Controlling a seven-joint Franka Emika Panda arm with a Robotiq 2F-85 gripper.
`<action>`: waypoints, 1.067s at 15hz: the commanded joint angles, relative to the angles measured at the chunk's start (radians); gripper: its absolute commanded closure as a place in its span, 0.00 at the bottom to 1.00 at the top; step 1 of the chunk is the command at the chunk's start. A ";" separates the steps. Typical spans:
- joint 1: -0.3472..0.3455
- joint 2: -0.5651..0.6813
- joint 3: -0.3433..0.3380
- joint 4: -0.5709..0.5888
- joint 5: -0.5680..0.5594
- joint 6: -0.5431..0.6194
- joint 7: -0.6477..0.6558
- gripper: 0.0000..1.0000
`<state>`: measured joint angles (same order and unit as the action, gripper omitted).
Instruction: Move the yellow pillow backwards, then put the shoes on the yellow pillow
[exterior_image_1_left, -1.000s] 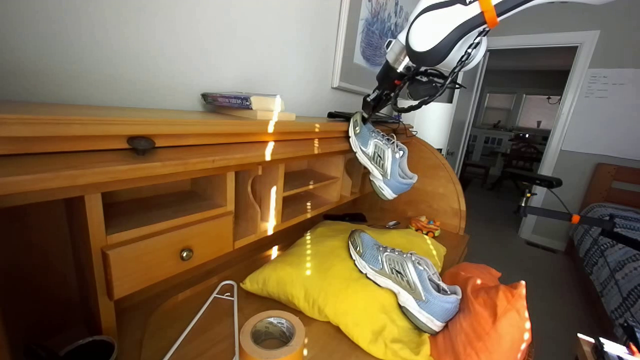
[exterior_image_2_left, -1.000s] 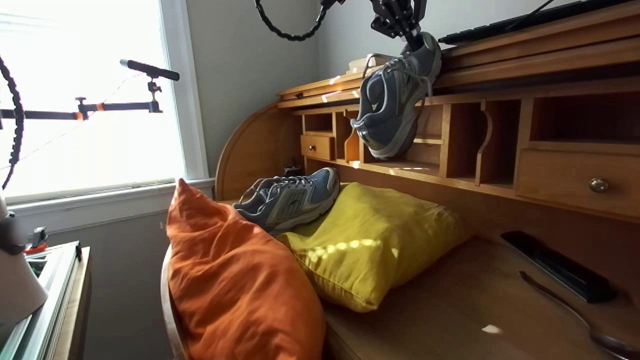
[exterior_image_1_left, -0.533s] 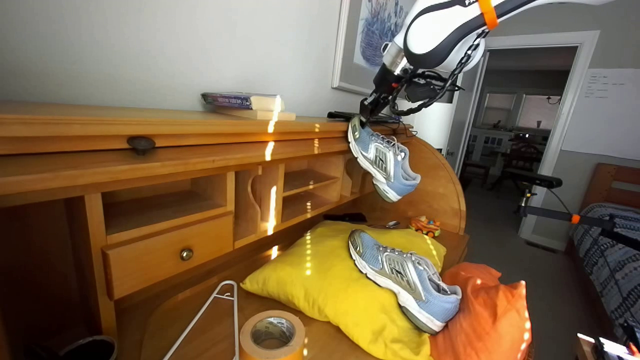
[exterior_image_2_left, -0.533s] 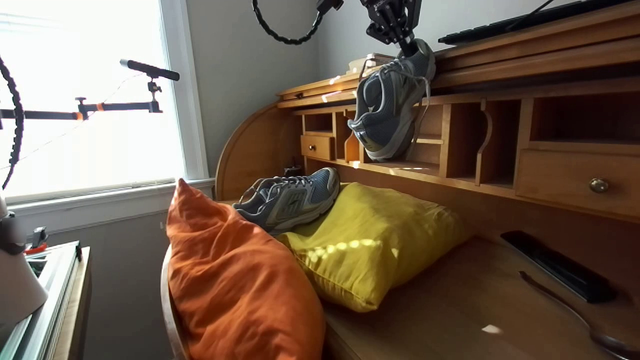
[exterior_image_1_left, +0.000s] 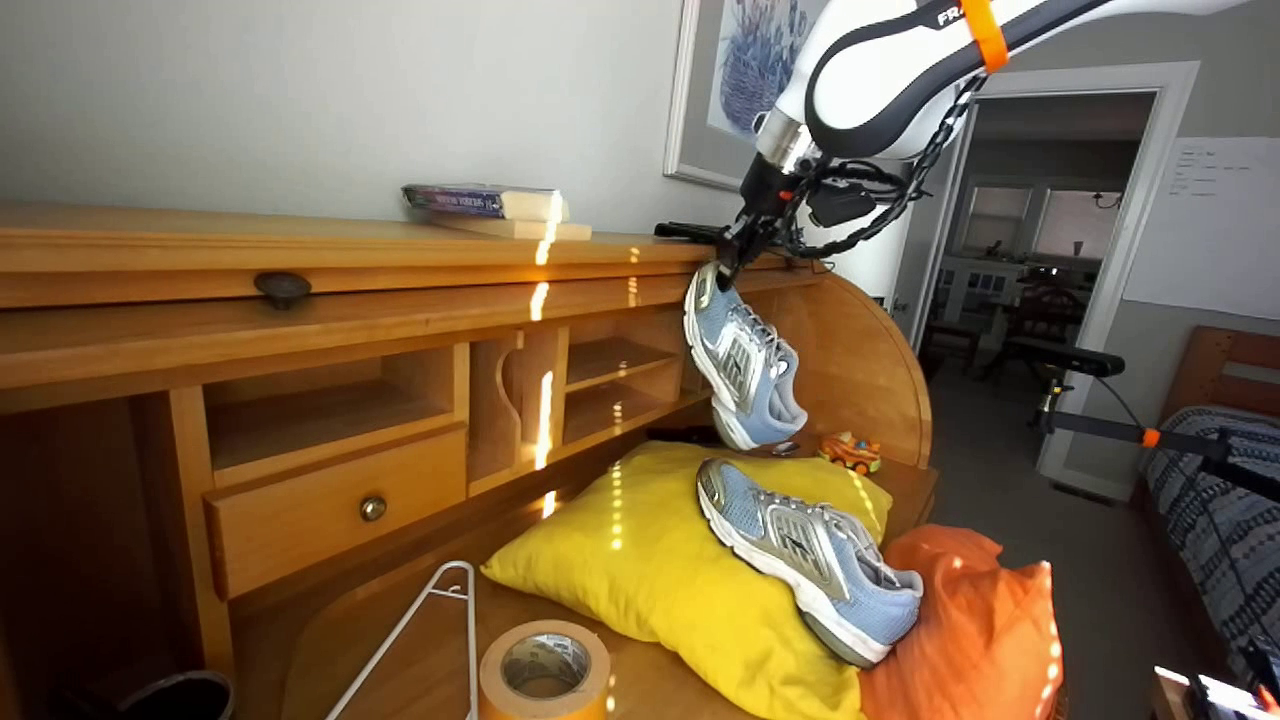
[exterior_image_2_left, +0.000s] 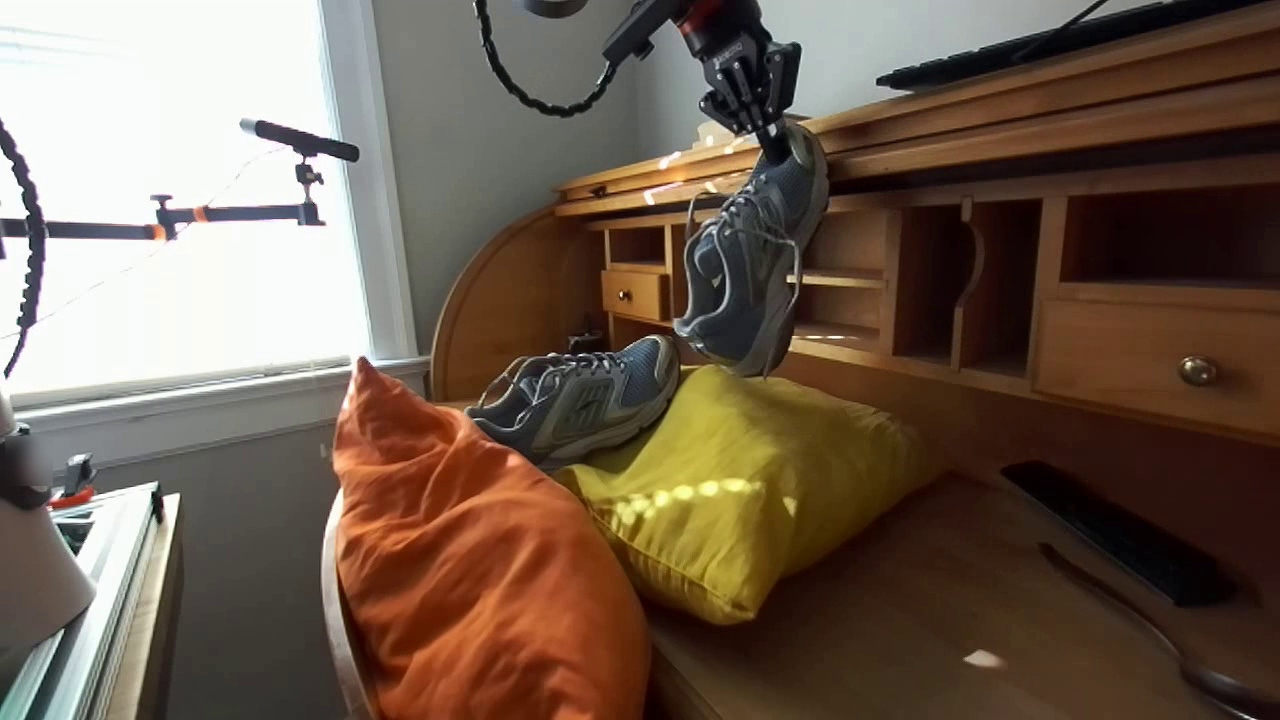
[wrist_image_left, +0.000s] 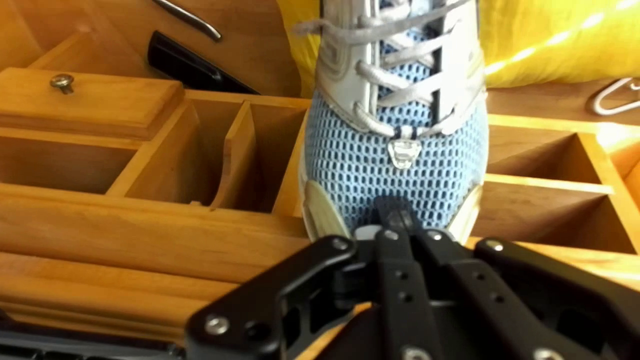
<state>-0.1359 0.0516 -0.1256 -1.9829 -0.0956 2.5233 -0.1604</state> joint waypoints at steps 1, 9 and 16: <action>0.019 -0.039 0.010 -0.043 -0.050 -0.032 0.060 1.00; 0.050 -0.085 0.043 -0.073 -0.074 -0.057 0.079 1.00; 0.058 -0.137 0.060 -0.105 -0.064 -0.060 0.080 0.97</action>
<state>-0.0817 -0.0395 -0.0657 -2.0420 -0.1437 2.4846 -0.1031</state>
